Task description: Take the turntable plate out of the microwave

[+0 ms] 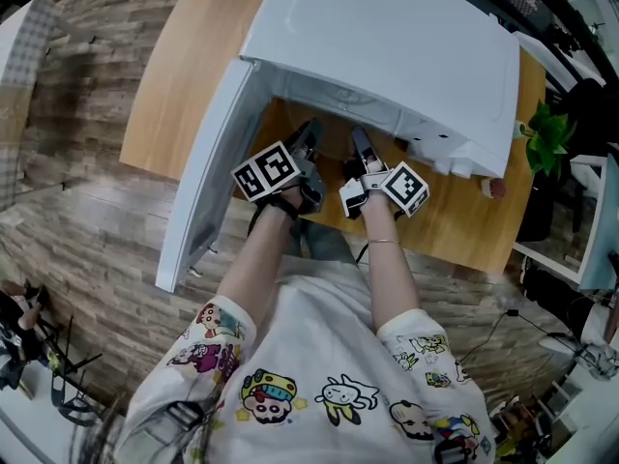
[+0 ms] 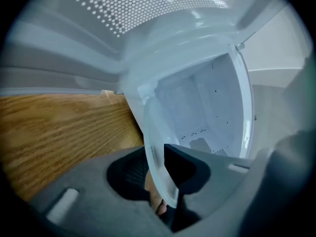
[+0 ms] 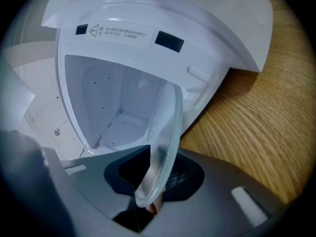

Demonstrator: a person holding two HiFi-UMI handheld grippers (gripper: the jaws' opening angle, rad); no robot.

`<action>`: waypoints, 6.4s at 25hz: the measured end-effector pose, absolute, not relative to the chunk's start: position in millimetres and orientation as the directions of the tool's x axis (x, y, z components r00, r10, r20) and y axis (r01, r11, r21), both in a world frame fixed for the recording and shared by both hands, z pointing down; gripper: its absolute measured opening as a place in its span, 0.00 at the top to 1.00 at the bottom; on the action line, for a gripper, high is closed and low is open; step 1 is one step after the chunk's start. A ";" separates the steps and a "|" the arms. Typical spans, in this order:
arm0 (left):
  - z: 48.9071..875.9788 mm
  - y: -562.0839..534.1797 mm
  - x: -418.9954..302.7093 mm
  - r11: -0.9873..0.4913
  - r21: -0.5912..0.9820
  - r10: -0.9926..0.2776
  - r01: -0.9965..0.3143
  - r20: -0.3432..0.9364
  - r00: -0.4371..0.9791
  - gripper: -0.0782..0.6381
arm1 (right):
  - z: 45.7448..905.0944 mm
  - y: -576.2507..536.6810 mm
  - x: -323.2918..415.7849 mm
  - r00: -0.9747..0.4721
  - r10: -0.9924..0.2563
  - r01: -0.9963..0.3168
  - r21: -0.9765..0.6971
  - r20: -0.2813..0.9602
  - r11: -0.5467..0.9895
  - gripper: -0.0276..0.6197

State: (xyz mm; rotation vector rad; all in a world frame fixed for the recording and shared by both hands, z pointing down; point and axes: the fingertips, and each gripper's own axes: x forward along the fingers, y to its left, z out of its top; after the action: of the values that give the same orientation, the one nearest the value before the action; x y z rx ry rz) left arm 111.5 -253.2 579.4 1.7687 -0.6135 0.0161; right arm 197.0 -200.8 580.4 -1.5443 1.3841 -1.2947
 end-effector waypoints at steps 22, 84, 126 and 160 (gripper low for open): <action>572.6 -236.0 96.9 -0.169 0.907 -0.436 -0.386 0.283 0.854 0.79 | 572.8 -183.6 185.4 -0.039 -0.977 -0.315 -0.931 0.208 -0.185 0.83; 404.2 -1.4 38.4 -0.302 0.946 -0.202 -0.115 0.055 0.978 0.81 | 393.8 43.6 122.8 -0.080 -0.996 -0.390 -0.918 -0.047 0.074 0.83; 365.0 -20.4 40.6 -0.367 0.930 -0.109 -0.017 -0.025 0.994 0.81 | 357.4 26.4 118.8 -0.131 -0.988 -0.427 -0.894 -0.086 0.134 0.83; 373.3 -25.7 37.9 -0.348 0.937 -0.114 -0.033 -0.008 0.993 0.81 | 364.4 20.7 115.6 -0.147 -0.987 -0.415 -0.902 -0.061 0.118 0.83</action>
State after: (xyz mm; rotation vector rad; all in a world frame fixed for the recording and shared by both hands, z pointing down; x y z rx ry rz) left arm 37.9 -25.7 373.3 1.9260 -0.1049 -0.0840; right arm 115.6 20.7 364.4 -1.3837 1.6698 -0.9962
